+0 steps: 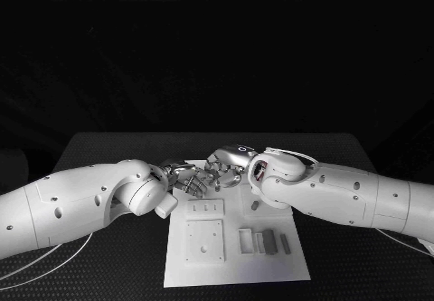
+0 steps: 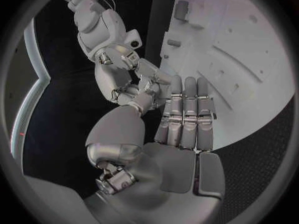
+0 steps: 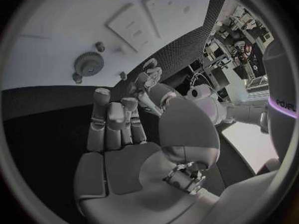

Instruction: Assemble the parts on the task board

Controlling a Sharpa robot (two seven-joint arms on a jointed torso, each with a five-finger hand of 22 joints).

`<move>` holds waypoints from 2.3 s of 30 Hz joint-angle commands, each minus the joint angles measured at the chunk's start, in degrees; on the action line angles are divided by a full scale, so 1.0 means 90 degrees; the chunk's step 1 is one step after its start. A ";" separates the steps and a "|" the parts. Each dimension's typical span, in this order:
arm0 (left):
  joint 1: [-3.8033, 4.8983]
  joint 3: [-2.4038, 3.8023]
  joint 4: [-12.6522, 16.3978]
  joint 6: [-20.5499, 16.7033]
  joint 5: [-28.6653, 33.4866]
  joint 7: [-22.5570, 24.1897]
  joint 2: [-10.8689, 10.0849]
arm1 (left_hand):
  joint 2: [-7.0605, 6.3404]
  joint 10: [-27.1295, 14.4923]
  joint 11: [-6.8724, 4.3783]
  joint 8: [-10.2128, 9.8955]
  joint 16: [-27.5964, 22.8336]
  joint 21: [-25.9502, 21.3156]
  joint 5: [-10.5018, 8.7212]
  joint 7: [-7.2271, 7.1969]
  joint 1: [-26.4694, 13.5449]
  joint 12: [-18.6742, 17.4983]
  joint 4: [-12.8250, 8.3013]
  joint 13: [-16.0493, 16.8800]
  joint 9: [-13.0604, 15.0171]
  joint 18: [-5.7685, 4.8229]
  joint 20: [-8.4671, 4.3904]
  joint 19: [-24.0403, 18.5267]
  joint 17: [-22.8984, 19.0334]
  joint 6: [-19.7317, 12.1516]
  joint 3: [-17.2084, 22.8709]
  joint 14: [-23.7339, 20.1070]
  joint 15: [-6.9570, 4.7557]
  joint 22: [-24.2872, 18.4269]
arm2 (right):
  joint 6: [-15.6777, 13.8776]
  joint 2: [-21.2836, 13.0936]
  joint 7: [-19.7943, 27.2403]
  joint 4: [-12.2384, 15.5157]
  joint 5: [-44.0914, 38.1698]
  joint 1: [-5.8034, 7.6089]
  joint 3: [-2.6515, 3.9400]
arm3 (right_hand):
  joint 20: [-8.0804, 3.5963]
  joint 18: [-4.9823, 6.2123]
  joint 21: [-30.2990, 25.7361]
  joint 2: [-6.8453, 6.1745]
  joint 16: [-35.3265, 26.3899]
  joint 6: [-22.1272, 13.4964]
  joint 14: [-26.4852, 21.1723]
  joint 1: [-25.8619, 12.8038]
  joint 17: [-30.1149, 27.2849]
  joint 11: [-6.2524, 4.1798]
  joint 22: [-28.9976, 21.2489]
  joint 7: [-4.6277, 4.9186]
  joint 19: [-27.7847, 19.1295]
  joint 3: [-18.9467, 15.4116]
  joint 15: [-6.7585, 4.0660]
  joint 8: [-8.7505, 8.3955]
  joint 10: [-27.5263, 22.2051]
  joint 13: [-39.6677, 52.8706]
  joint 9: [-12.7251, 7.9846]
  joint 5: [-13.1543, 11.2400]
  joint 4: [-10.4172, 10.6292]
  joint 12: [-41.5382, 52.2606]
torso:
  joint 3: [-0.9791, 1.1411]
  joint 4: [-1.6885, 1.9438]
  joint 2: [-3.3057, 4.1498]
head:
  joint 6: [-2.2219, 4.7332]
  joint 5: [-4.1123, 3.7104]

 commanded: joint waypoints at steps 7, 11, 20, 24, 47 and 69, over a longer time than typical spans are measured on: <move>0.0017 0.0018 0.0025 0.0022 -0.0074 0.0115 0.0003 | 0.0014 0.0084 -0.0027 0.0052 0.0055 0.0034 0.0000 -0.0055 -0.0048 0.0066 0.0020 0.0052 0.0035 -0.0072 -0.0030 0.0085 0.0076 0.0115 0.0046 0.0078 -0.0026 0.0034 | 0.0260 0.0004 0.0038 0.0008 0.0015 -0.0032 -0.0011 | 0.0012 0.0086 0.0041 0.0071 0.0020 0.0712 0.0013 0.0012 0.0007 -0.0007 0.0117 0.0241 0.0046 0.0038 -0.0044 0.0025 0.0044 0.0007 0.0038 0.0021 0.0008 0.0030 | 0.0007 -0.0004 0.0003 | 0.0004 0.0016; 0.0017 0.0018 0.0017 -0.0024 -0.0080 0.0131 0.0004 | 0.0052 0.0088 -0.0032 0.0063 0.0054 0.0034 -0.0001 -0.0064 -0.0058 0.0072 0.0020 0.0067 0.0048 -0.0075 -0.0037 0.0092 0.0098 0.0134 0.0056 0.0082 -0.0031 0.0044 | 0.0246 -0.0005 0.0063 0.0019 0.0066 -0.0037 -0.0011 | 0.0012 0.0086 0.0039 0.0066 0.0017 0.0708 0.0011 0.0007 0.0007 -0.0005 0.0117 0.0243 0.0044 0.0038 -0.0043 0.0021 0.0044 0.0006 0.0037 0.0021 0.0009 0.0028 | 0.0010 -0.0009 0.0003 | -0.0001 0.0031; 0.0017 0.0018 -0.0046 0.0017 -0.0228 0.0112 -0.0035 | 0.0130 0.0194 -0.0091 0.0146 0.0127 0.0088 0.0000 -0.0124 -0.0042 0.0181 -0.0014 0.0177 0.0144 -0.0071 -0.0087 0.0190 0.0219 0.0244 0.0097 0.0172 -0.0078 0.0121 | -0.0051 -0.0102 0.0091 -0.0101 0.0508 -0.0037 -0.0012 | 0.0093 0.0077 -0.0085 -0.0331 -0.0132 0.0059 -0.0182 -0.0238 -0.0033 0.0175 0.0088 0.0430 -0.0135 -0.0007 0.0094 -0.0379 -0.0248 -0.0108 -0.0121 0.0019 0.0151 -0.0233 | 0.0010 -0.0011 -0.0003 | -0.0011 0.0049; 0.0018 0.0018 -0.0084 0.0114 -0.0310 0.0078 -0.0086 | 0.0142 0.0206 -0.0109 0.0169 0.0145 0.0092 0.0005 -0.0141 -0.0018 0.0227 -0.0020 0.0223 0.0186 -0.0082 -0.0092 0.0167 0.0229 0.0264 0.0122 0.0129 -0.0074 0.0157 | -0.0255 -0.0177 0.0115 -0.0182 0.0653 -0.0038 -0.0013 | 0.0185 0.0059 -0.0227 -0.0620 -0.0307 -0.0484 -0.0405 -0.0236 -0.0099 0.0418 0.0065 0.0692 -0.0352 0.0052 0.0333 -0.0703 -0.0468 -0.0153 -0.0263 0.0014 0.0271 -0.0342 | 0.0011 -0.0021 0.0001 | -0.0003 0.0048; 0.0027 0.0017 -0.0449 0.1052 -0.2583 -0.1073 0.0146 | 0.0140 0.0167 -0.0129 0.0203 0.0231 0.0177 -0.0001 -0.0154 -0.0072 0.0351 -0.0011 0.0375 0.0358 -0.0089 -0.0089 0.0073 0.0232 0.0259 0.0092 0.0019 -0.0059 0.0411 | -0.1361 -0.0400 0.1420 -0.1606 0.3423 0.0302 0.0316 | 0.0432 0.0050 -0.0478 -0.0829 -0.0530 -0.0988 -0.0846 -0.0056 -0.0206 0.0662 0.0073 0.0938 -0.0781 0.0056 0.0578 -0.0956 -0.0876 -0.0396 -0.0446 0.0019 0.0592 -0.0567 | 0.0037 -0.0003 0.0001 | -0.0077 0.0073; 0.0030 -0.0193 -0.0546 0.1377 -0.3013 -0.1669 0.0589 | 0.0037 0.0204 -0.0322 0.0404 0.1006 0.0575 0.0014 -0.0325 -0.0513 0.1139 0.0013 0.0917 0.1040 -0.0049 -0.0241 0.0173 0.0341 0.0493 0.0754 0.0120 -0.0216 0.1189 | -0.1075 0.0050 0.1746 -0.2536 0.3658 0.0688 0.0419 | 0.0523 0.0080 -0.0514 -0.0662 -0.0531 -0.0952 -0.0944 -0.0035 -0.0230 0.0664 0.0104 0.0937 -0.0886 -0.0082 0.0582 -0.0905 -0.0972 -0.0475 -0.0465 0.0018 0.0503 -0.0550 | 0.0007 -0.0011 0.0006 | -0.0259 0.0064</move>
